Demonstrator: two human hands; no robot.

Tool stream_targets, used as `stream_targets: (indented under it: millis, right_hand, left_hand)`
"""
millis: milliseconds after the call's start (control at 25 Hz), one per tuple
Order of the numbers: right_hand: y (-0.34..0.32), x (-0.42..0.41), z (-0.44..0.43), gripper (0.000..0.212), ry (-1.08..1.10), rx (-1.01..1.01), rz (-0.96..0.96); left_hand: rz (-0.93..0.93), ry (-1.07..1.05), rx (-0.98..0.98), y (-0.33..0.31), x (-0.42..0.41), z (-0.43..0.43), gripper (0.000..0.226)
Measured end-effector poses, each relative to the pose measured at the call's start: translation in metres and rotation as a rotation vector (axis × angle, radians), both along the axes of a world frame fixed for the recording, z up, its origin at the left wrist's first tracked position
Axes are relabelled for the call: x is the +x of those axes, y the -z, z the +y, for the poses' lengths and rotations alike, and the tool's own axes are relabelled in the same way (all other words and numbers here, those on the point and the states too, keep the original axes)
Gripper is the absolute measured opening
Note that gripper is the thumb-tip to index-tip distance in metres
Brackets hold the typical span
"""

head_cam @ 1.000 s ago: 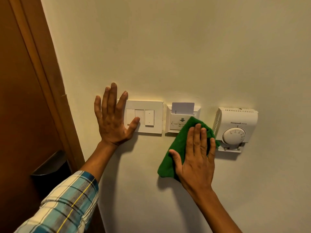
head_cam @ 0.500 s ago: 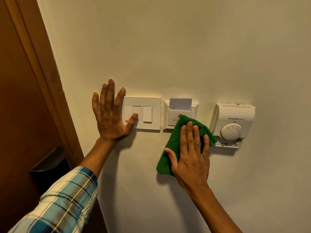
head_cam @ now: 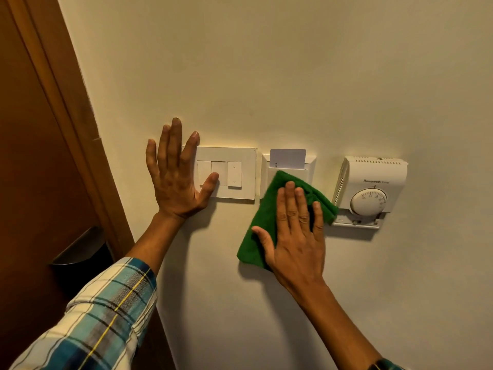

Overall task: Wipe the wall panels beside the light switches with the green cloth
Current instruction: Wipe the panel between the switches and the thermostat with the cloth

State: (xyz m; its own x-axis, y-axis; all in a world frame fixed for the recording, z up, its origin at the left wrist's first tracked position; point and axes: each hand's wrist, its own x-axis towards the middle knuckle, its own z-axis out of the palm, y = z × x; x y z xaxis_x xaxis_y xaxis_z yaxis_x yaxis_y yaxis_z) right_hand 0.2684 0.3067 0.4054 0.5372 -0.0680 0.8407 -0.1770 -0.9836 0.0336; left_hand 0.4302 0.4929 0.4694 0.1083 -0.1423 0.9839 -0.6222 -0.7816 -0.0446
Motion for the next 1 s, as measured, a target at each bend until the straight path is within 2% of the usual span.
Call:
stream_targets:
  millis: [240,480,720,920,1000]
  right_hand:
    - [-0.005,0.002,-0.007,0.073,-0.029,0.048,-0.061]
    - [-0.009,0.018,0.017,0.073,-0.05,-0.129,-0.011]
    - [0.016,-0.004,-0.012,0.079,0.003,0.024,-0.007]
    - [-0.011,0.006,0.0,0.079,-0.001,0.13,-0.069]
    - [-0.016,0.013,0.014,0.078,-0.025,0.093,-0.048]
  left_hand:
    - [-0.008,0.001,-0.008,0.0,0.0,-0.001,0.076]
    - [-0.016,-0.018,-0.007,0.002,0.005,0.001,0.076]
    - [-0.013,0.002,-0.013,0.002,0.003,-0.001,0.076]
    - [-0.01,0.0,-0.017,0.001,0.004,0.0,0.076]
    - [-0.014,-0.006,-0.016,0.003,0.005,0.0,0.075]
